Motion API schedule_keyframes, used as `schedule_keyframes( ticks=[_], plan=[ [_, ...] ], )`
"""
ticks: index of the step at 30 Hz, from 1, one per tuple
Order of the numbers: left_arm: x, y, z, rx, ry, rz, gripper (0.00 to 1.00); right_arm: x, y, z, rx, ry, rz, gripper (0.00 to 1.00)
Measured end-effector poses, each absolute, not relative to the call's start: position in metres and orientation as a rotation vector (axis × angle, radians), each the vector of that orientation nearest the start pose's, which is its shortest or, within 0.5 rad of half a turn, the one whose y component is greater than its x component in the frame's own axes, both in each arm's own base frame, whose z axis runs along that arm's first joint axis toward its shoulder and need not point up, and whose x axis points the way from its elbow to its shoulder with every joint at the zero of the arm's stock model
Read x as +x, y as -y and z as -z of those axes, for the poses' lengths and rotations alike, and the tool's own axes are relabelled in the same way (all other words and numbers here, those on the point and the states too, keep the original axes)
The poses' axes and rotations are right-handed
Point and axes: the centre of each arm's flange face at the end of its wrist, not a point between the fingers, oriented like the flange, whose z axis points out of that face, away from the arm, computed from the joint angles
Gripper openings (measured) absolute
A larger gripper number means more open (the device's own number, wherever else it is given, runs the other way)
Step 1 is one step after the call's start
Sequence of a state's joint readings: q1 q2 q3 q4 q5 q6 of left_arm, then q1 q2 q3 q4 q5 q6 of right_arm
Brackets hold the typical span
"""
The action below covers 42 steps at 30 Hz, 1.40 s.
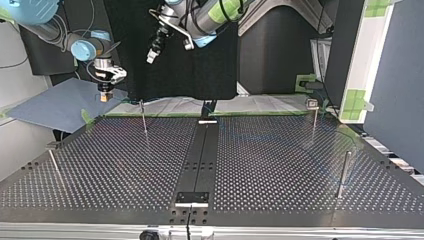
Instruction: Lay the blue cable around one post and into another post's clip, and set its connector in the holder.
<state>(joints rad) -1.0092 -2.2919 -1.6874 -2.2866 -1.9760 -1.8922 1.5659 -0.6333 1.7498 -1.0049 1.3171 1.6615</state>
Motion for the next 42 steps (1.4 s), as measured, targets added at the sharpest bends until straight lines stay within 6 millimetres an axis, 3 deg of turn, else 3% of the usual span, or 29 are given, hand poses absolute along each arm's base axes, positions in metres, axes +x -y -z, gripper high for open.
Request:
schedule_keyframes(
  ticks=[19,38,42],
  plan=[
    [0.267,0.532,-0.136,0.164,-1.55,0.706,1.0,0.159,0.6,0.048,1.433,1.249,-1.417,0.0],
    [0.301,0.459,-0.176,0.14,-1.475,0.731,1.0,0.166,0.598,0.048,1.441,1.248,-1.427,0.0],
    [0.306,0.441,-0.173,0.17,-1.48,0.699,1.0,0.167,0.597,0.048,1.443,1.249,-1.43,0.0]
  ],
)
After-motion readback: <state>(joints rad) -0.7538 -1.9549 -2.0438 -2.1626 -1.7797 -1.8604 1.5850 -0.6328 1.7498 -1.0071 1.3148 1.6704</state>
